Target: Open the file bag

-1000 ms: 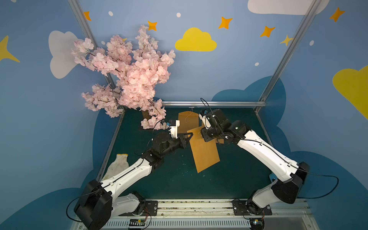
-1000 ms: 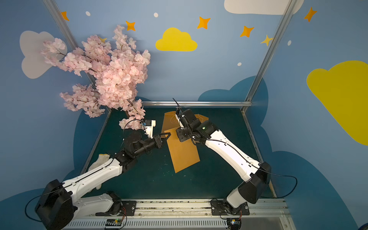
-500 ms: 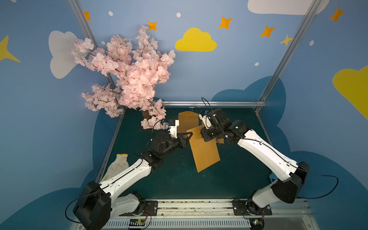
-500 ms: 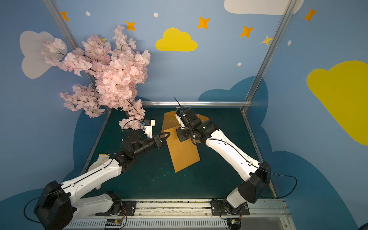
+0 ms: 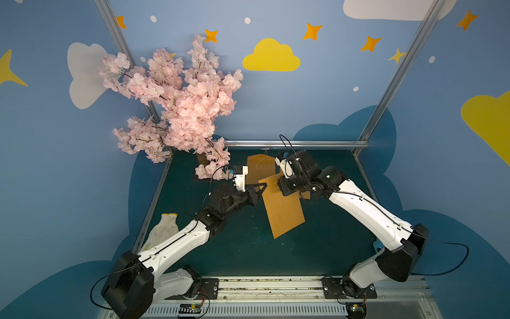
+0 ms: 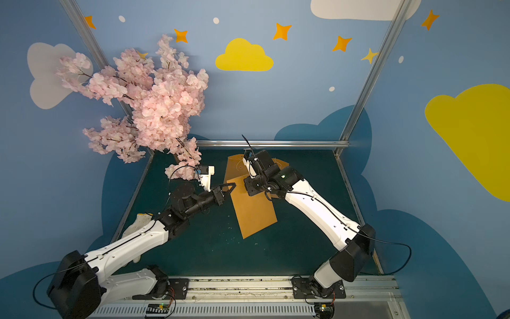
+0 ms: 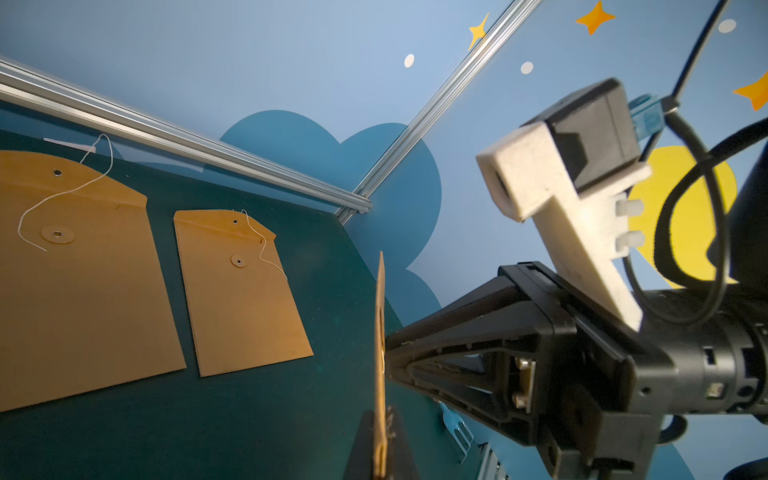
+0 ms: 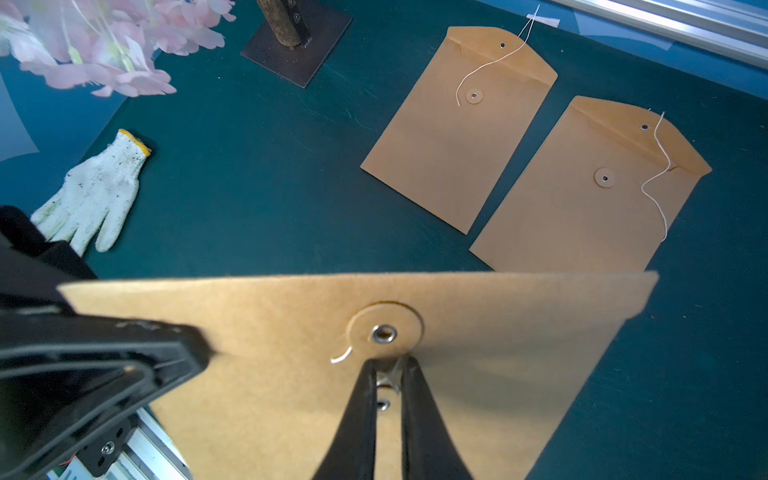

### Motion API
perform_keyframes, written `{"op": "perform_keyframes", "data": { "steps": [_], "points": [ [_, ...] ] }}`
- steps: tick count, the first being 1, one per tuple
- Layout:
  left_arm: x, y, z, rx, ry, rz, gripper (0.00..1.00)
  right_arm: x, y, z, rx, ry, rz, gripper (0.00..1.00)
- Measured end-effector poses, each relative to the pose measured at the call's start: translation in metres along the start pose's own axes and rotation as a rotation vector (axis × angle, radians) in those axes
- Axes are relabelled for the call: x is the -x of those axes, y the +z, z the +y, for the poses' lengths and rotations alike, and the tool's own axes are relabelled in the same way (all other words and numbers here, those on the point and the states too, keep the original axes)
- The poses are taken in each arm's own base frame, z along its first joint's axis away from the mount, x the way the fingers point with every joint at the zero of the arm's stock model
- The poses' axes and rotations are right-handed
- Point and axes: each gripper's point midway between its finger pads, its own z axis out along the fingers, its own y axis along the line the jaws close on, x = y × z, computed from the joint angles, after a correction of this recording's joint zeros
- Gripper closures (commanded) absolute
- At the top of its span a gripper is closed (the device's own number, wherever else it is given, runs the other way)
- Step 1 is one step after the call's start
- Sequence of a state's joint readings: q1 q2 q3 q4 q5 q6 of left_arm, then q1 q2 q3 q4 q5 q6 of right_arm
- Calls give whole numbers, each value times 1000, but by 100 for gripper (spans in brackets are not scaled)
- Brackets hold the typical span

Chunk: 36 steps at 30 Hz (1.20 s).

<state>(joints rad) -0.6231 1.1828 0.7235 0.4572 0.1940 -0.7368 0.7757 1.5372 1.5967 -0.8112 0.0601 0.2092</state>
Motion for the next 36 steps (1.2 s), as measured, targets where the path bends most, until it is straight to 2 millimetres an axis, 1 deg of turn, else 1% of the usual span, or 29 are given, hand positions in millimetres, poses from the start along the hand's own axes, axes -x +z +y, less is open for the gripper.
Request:
{"op": "perform_keyframes", "data": {
  "steps": [6, 18, 24, 30, 33, 36],
  "points": [
    [0, 0, 0, 0, 0, 0, 98, 0, 0, 0, 1, -3, 0, 100],
    [-1, 0, 2, 10, -1, 0, 97, 1, -2, -2, -6, -1, -6, 100],
    [-7, -1, 7, 21, -6, 13, 97, 1, -6, -14, -29, 19, -20, 100],
    [-9, -1, 10, 26, -8, 15, 98, -3, -3, -22, -44, 30, -9, 100],
    [-8, -3, 11, 31, -7, 6, 97, -6, -1, -25, -53, 33, -2, 100],
    [-3, -8, 10, 37, -5, -20, 98, -11, 2, -29, -64, 37, 11, 100]
  ]
}}
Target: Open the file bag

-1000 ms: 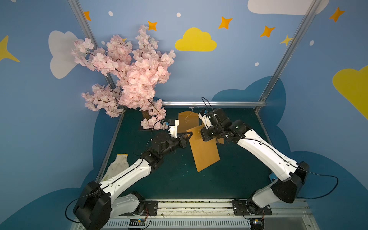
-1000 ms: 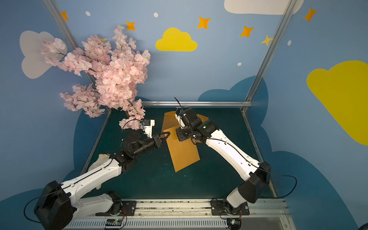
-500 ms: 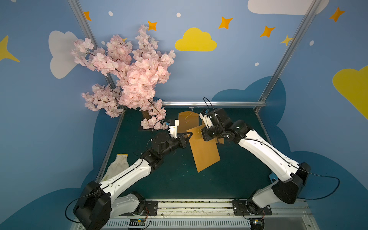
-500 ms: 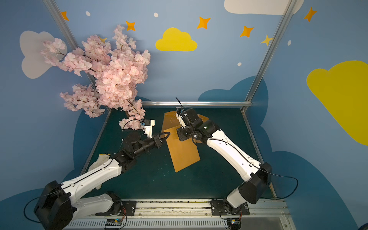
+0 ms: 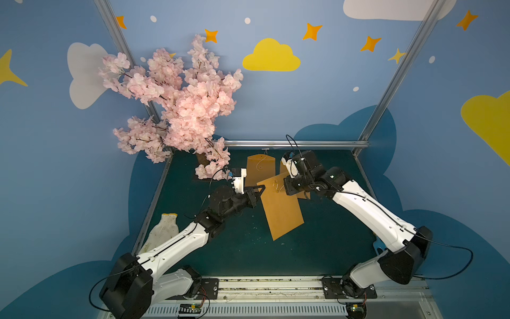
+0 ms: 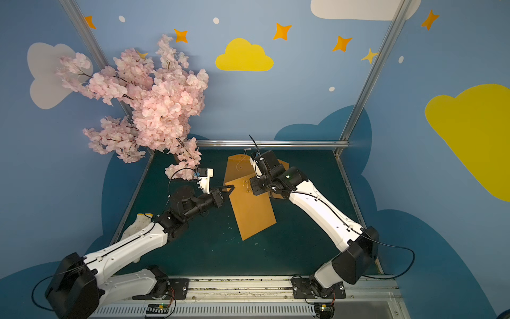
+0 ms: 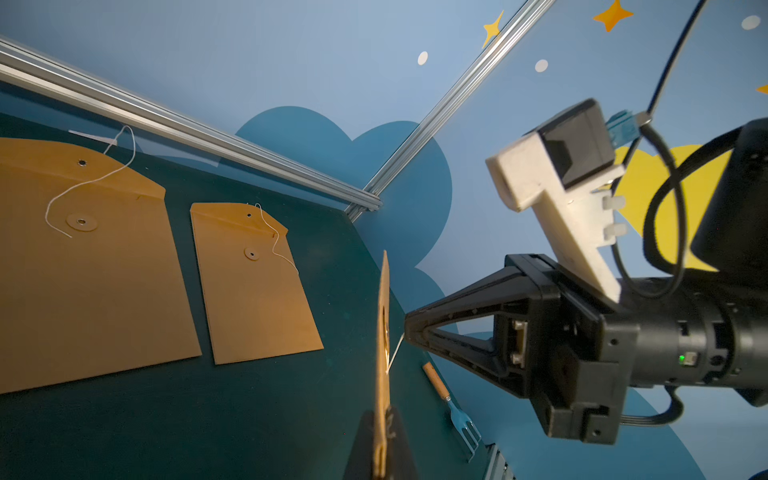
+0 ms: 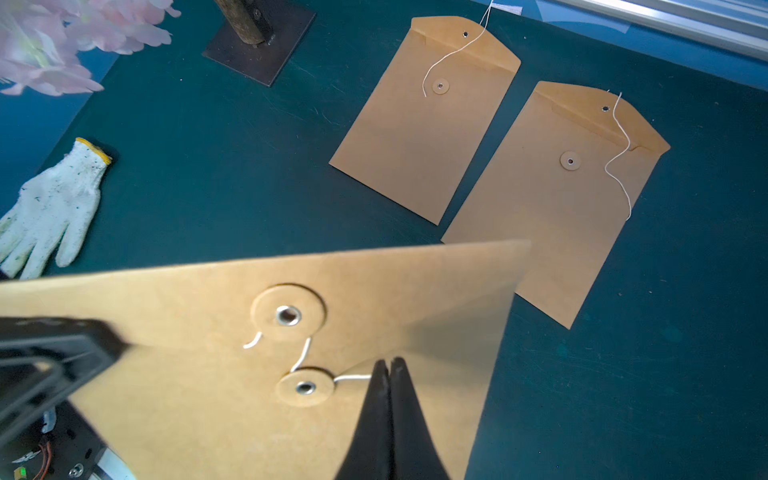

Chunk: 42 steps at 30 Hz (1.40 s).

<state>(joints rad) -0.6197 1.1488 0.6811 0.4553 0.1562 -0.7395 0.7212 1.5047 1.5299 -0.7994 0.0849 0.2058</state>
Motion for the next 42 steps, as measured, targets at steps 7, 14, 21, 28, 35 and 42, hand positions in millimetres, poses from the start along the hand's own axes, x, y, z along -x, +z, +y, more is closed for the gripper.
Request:
{"op": "perform_keyframes", "data": {
  "steps": [7, 14, 21, 28, 35, 42],
  "points": [
    [21, -9, 5, 31, 0, -76, 98, -23, 4, 6, 53, -14, 53, 100],
    [22, -5, 20, 73, -15, -80, 98, -30, -3, 36, 236, -21, 68, 100],
    [10, 4, 29, 84, -29, -35, 97, -18, -15, 64, 396, -16, 33, 100],
    [-2, 9, 21, 32, -32, 27, 98, 22, -40, 65, 414, -19, -87, 100],
    [-9, -1, 5, -25, -18, 51, 98, 43, -44, 27, 329, 26, -145, 100],
    [9, -24, -3, -15, 4, -29, 97, 32, -29, -8, 253, 65, -112, 100]
  ]
}}
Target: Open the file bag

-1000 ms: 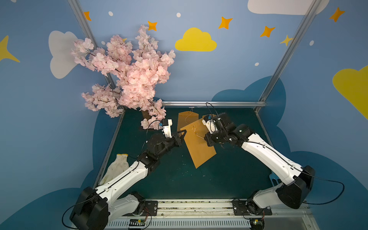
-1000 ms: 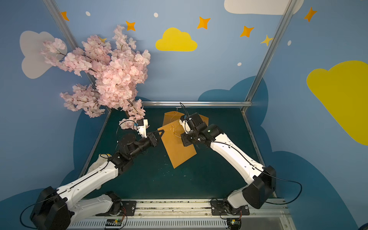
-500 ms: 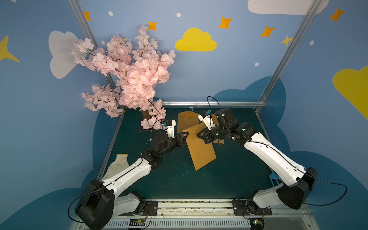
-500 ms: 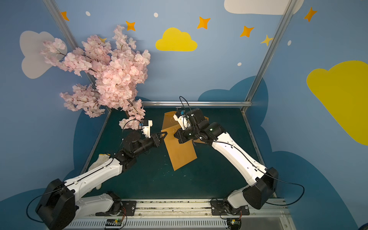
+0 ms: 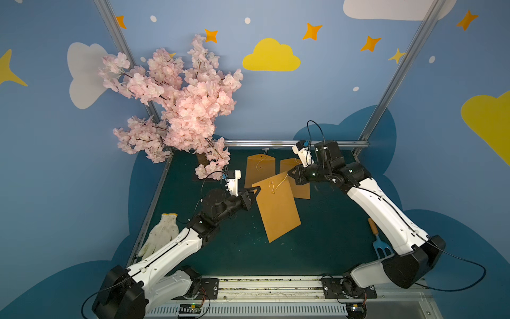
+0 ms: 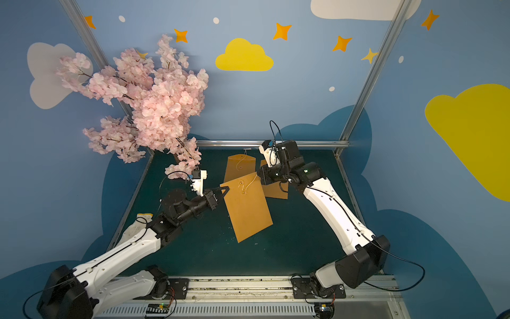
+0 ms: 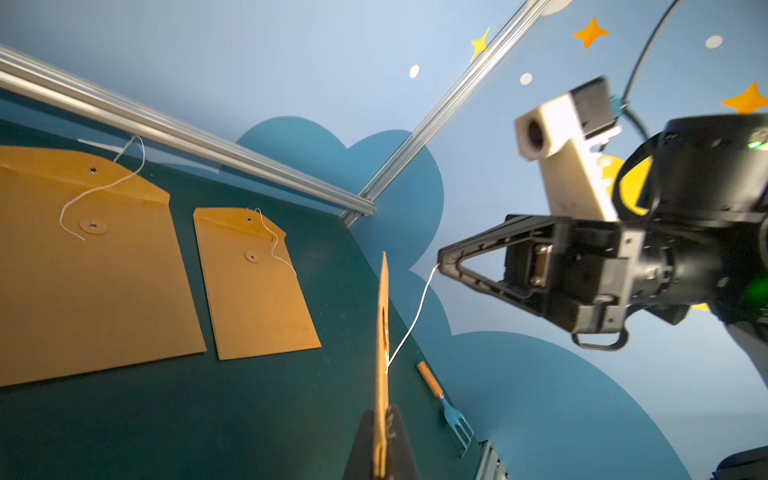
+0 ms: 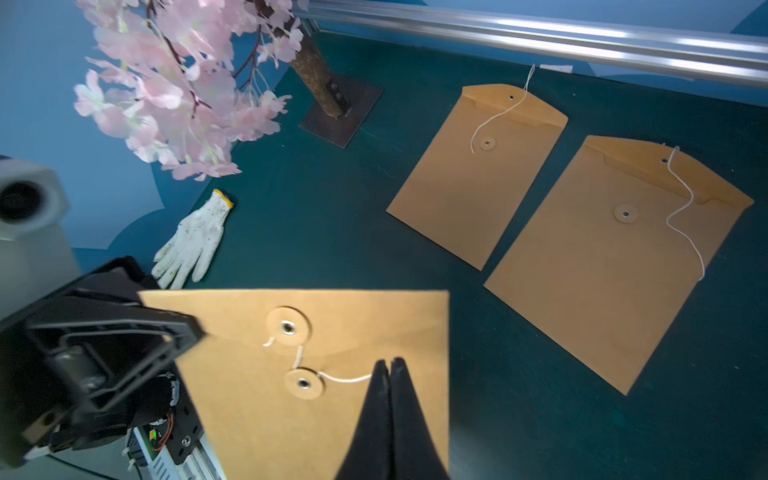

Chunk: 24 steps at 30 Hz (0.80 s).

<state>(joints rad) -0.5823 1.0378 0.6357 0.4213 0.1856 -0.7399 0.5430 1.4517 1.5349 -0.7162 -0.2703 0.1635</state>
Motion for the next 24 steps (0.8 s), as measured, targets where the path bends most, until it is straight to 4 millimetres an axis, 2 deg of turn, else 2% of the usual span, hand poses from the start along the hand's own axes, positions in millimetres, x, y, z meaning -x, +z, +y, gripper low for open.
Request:
{"op": "perform_keyframes", "data": {
  "steps": [6, 11, 18, 21, 24],
  "points": [
    [20, -10, 9, 47, 6, -67, 97, -36, 10, -6, 9, 20, 83, 100],
    [35, -15, 27, 104, -2, -104, 98, -49, 9, 4, 46, 17, 110, 100],
    [63, -7, 38, 139, -11, -147, 97, -61, 15, 46, 151, -40, 157, 100],
    [61, 4, 44, 148, -23, -121, 97, -57, 20, 67, 200, -71, 169, 100],
    [49, 14, 55, 156, -41, -76, 97, -44, 20, 86, 242, -99, 151, 100]
  ]
}}
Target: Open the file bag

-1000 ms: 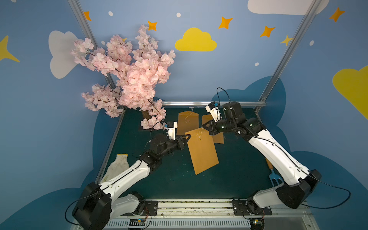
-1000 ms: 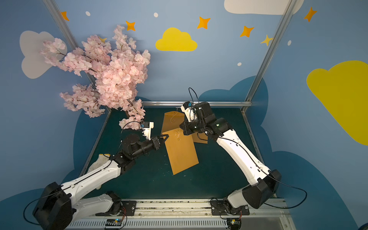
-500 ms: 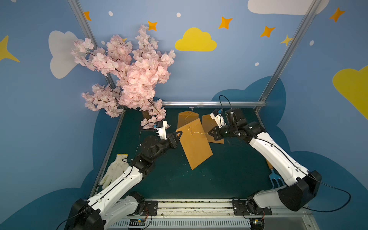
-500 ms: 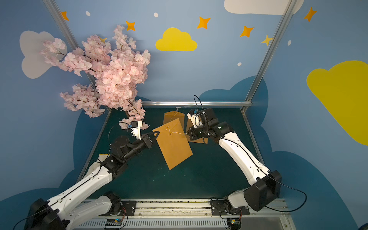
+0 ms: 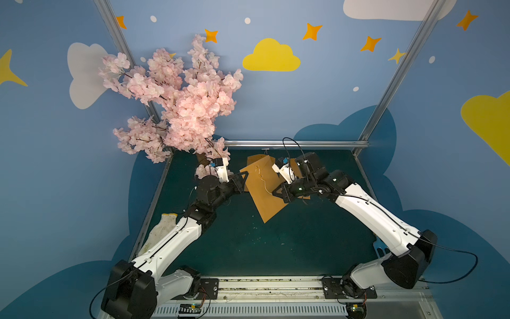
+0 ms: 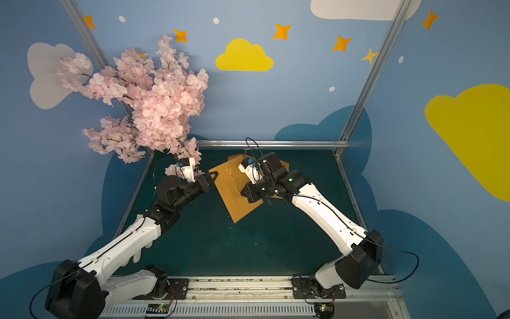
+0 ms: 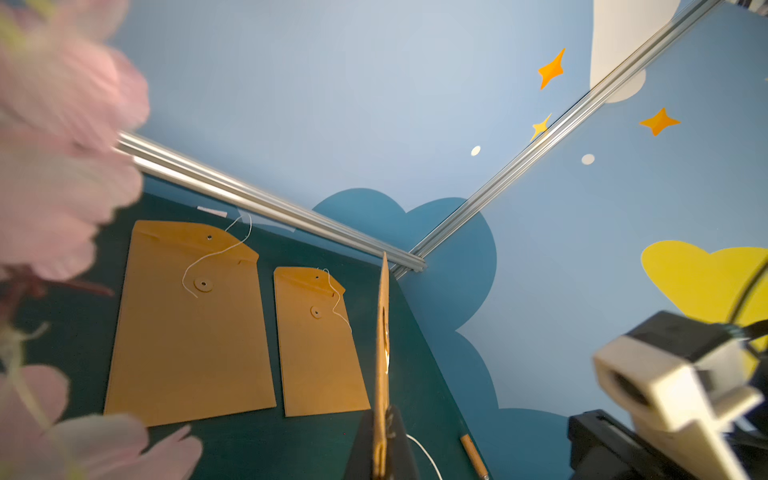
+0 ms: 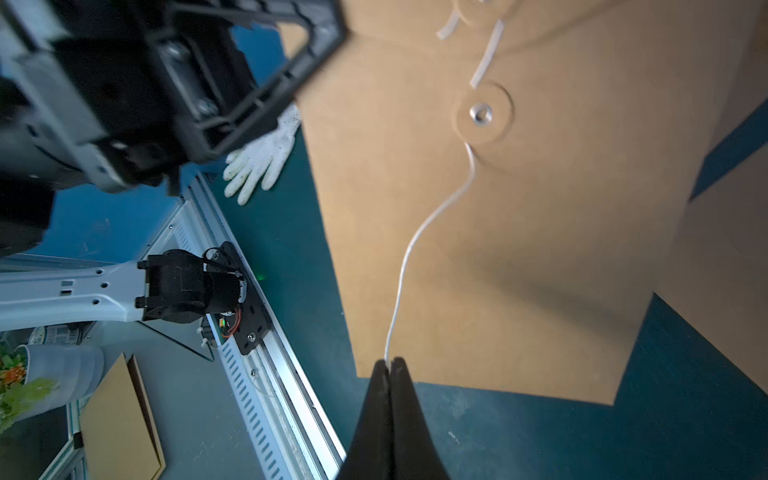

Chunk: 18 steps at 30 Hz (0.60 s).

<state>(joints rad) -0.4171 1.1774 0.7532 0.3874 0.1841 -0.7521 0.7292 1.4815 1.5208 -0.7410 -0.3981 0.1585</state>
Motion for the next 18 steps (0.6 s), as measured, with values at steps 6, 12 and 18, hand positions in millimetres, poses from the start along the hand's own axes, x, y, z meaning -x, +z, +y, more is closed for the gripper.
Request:
{"op": "perform_keyframes", "data": {
  "steps": [6, 12, 18],
  "points": [
    [-24, 11, -4, -32, -17, 74, 97, 41, -19, 15, 14, -46, -99, 100],
    [-55, 6, -22, -94, -9, 141, 98, 59, -30, -1, -47, -41, -150, 100],
    [-58, -14, -24, -108, -8, 129, 97, 56, -39, -51, -167, 31, -156, 100]
  ]
}}
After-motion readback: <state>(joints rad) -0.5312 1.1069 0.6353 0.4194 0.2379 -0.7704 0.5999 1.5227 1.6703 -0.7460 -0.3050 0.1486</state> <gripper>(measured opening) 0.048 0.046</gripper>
